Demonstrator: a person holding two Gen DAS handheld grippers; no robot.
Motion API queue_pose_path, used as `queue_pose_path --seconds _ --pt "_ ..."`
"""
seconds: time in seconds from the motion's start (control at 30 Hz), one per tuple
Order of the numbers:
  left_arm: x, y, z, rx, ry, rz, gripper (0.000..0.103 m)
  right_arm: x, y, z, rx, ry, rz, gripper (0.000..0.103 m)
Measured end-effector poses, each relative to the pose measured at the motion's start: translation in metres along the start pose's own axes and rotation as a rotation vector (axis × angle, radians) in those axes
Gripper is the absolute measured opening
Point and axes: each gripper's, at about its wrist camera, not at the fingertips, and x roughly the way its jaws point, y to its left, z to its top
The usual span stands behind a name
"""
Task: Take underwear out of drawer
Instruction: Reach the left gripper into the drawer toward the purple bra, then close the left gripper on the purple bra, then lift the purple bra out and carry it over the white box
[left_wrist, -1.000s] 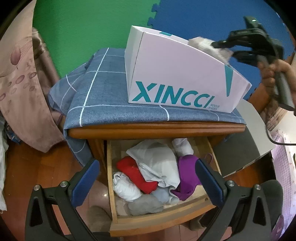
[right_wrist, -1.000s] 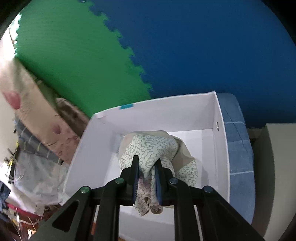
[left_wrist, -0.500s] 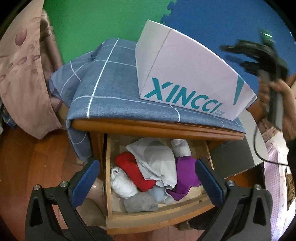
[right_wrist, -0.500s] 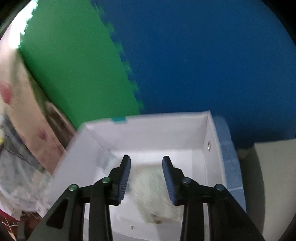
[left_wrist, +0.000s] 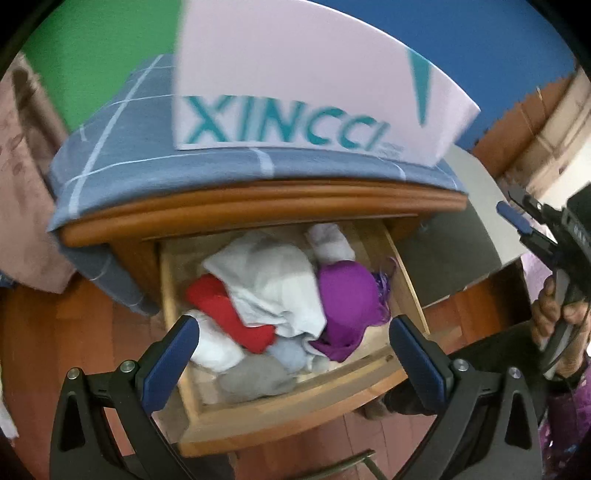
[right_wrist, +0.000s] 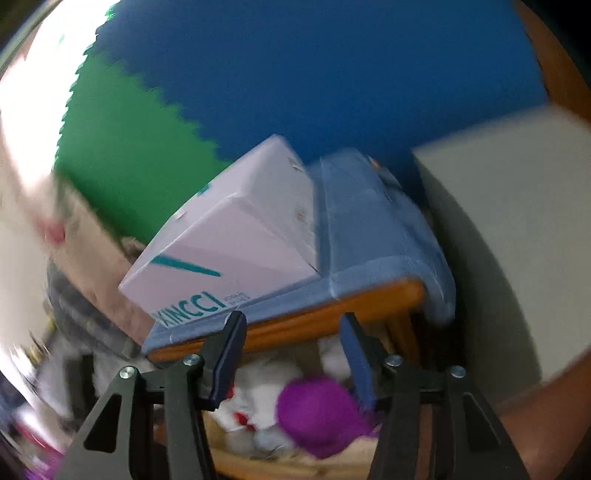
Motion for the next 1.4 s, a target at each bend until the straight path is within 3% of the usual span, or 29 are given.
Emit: queue_pose_path --seconds 0.13,0.3,0.5,0.63,0.77,0.9,1.0,1.03,1.1,1.13,1.17,1.4 --pt "0.032 -0.027 -0.006 -0.018 0.073 -0.054 0.102 -0.016 -0.010 0.003 -0.022 -0.045 -0.014 0.055" --pt "0.082 -0.047 -0.008 -0.090 0.164 -0.123 0.102 -0.029 -0.024 0.003 0.033 -0.042 0.051 0.055" --pt "0.122 -0.054 -0.001 -0.090 0.186 -0.106 0.102 -0.037 -0.021 0.004 0.003 -0.035 0.068 0.055" --pt "0.151 -0.047 0.000 -0.101 0.244 -0.078 0.102 -0.043 -0.028 0.005 0.023 -0.036 0.091 0.055" --pt "0.166 -0.049 0.003 -0.082 0.261 -0.095 0.102 -0.045 -0.033 0.006 0.039 -0.030 0.099 0.055" --pt "0.189 -0.046 0.005 -0.091 0.337 -0.089 0.102 -0.045 -0.038 0.006 0.070 -0.023 0.125 0.055" --pt "0.190 -0.045 0.006 -0.120 0.326 -0.129 0.100 -0.046 -0.038 0.007 0.066 -0.024 0.124 0.055" --pt "0.188 -0.045 0.006 -0.122 0.309 -0.156 0.098 -0.045 -0.038 0.006 0.066 -0.021 0.125 0.055" --pt "0.185 -0.051 0.005 -0.096 0.281 -0.161 0.083 -0.044 -0.038 0.006 0.071 -0.015 0.124 0.055" --pt "0.186 -0.053 0.004 -0.074 0.284 -0.141 0.056 -0.043 -0.039 0.006 0.075 -0.013 0.125 0.055" --pt "0.191 -0.056 0.002 -0.039 0.304 -0.106 0.045 -0.043 -0.039 0.006 0.079 -0.012 0.126 0.055" --pt "0.167 -0.065 -0.003 -0.049 0.198 -0.118 0.022 -0.040 -0.041 0.006 0.090 -0.003 0.111 0.055"
